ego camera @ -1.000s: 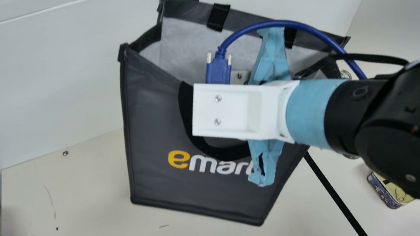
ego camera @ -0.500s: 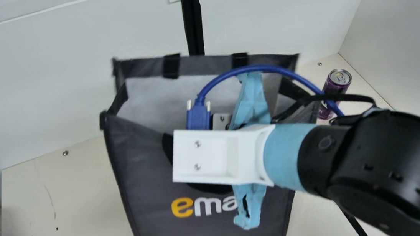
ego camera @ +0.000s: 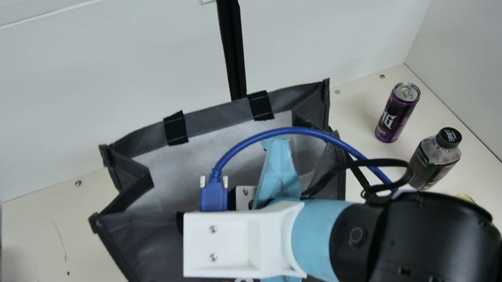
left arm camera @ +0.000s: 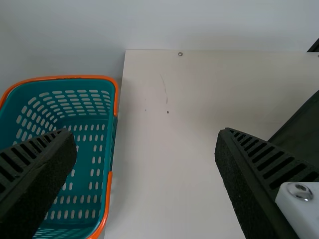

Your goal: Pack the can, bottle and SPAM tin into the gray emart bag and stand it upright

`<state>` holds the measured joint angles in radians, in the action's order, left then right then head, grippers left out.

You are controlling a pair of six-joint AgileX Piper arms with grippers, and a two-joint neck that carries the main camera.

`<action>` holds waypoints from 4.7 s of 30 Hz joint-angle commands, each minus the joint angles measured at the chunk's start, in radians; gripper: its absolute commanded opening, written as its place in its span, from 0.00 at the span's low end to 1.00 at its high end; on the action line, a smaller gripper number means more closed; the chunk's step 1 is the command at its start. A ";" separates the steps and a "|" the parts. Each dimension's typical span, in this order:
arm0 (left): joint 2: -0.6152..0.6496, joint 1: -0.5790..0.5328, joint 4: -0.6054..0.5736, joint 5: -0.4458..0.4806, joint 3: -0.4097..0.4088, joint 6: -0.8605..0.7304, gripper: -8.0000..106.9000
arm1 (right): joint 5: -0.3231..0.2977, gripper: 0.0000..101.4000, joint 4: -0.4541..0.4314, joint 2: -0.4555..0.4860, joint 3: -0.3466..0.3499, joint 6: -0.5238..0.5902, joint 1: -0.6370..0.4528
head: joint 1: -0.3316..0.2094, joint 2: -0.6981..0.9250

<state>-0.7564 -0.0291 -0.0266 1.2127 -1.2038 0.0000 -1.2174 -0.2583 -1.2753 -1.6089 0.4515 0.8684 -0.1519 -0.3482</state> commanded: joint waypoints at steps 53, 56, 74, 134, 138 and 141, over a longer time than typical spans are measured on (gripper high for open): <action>0.000 0.000 0.000 0.000 0.000 0.000 0.85 | -0.003 0.94 0.146 0.238 -0.020 -0.093 0.028 | -0.023 -0.001; 0.000 0.000 0.000 0.000 0.000 0.000 0.85 | -0.003 0.94 0.160 0.248 -0.048 -0.097 0.008 | -0.023 -0.001; 0.000 0.000 0.000 0.000 0.000 0.000 0.85 | -0.003 0.94 0.229 0.277 -0.167 -0.072 -0.295 | -0.023 -0.001; 0.000 0.000 0.000 0.000 0.000 0.000 0.85 | -0.003 0.94 0.317 0.237 0.058 0.027 -1.298 | -0.023 -0.001; 0.000 0.000 0.000 0.000 0.000 0.000 0.85 | -0.003 0.94 0.337 0.241 0.078 0.043 -1.321 | -0.023 -0.001; 0.000 0.000 0.000 0.000 0.000 0.000 0.85 | -0.002 0.94 0.337 0.238 0.078 0.044 -1.321 | -0.023 -0.001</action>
<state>-0.7564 -0.0291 -0.0266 1.2127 -1.2038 0.0000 -1.2192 0.0783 -1.0369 -1.5310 0.4953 -0.4526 -0.1503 -0.3482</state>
